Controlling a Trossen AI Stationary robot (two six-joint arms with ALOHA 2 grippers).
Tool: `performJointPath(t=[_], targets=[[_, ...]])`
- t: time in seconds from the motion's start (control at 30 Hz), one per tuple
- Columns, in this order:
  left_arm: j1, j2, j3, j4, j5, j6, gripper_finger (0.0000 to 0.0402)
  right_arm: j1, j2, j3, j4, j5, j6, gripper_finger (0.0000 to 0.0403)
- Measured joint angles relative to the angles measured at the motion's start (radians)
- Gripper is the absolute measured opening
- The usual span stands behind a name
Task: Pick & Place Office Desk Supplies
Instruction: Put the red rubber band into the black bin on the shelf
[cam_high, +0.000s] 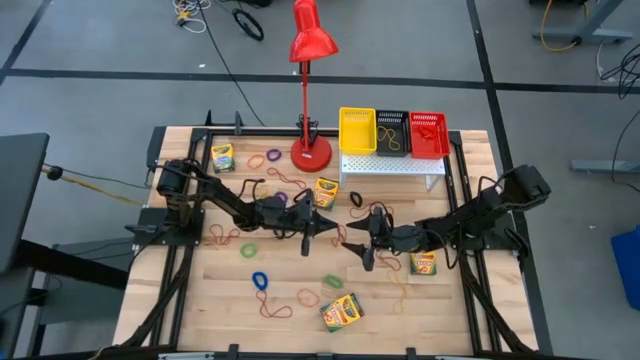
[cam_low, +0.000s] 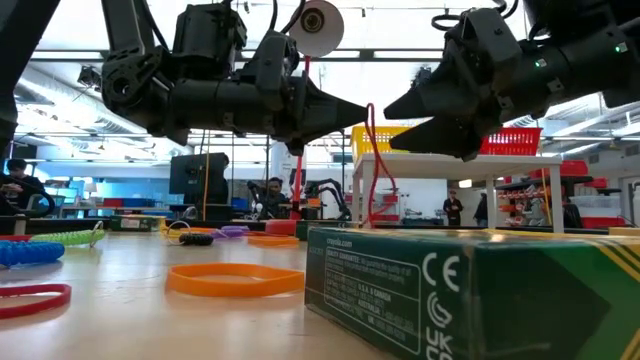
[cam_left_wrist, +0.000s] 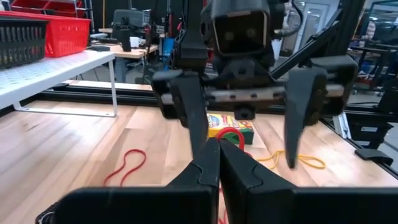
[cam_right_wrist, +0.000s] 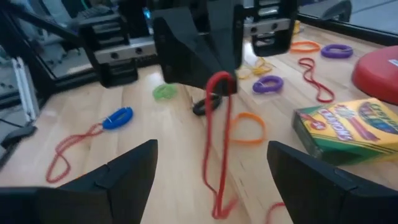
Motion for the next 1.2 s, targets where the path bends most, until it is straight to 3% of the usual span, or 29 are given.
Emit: performJointPath(t=[0.17,0.53,0.67,0.93,1.2], targets=[[0.000,0.000,0.000,0.003,-0.002,0.001,0.0005,-0.001,0.079,0.002,0.082,-0.017,-0.007,0.0314],[0.000,0.000,0.000,0.003,-0.007,0.001,0.0005,-0.035,0.191,0.086,0.088,-0.013,-0.049,0.0298],[0.000,0.000,0.000,0.003,-0.007,0.013,0.0005,-0.045,0.192,0.095,0.080,-0.009,-0.058,0.0236],[-0.001,0.000,0.001,0.044,-0.007,-0.006,0.0038,-0.018,0.190,0.095,0.080,0.013,-0.118,0.0018],[-0.001,-0.026,-0.020,0.031,0.017,-0.026,0.0109,0.027,0.189,0.095,0.075,0.068,-0.144,0.0007]])
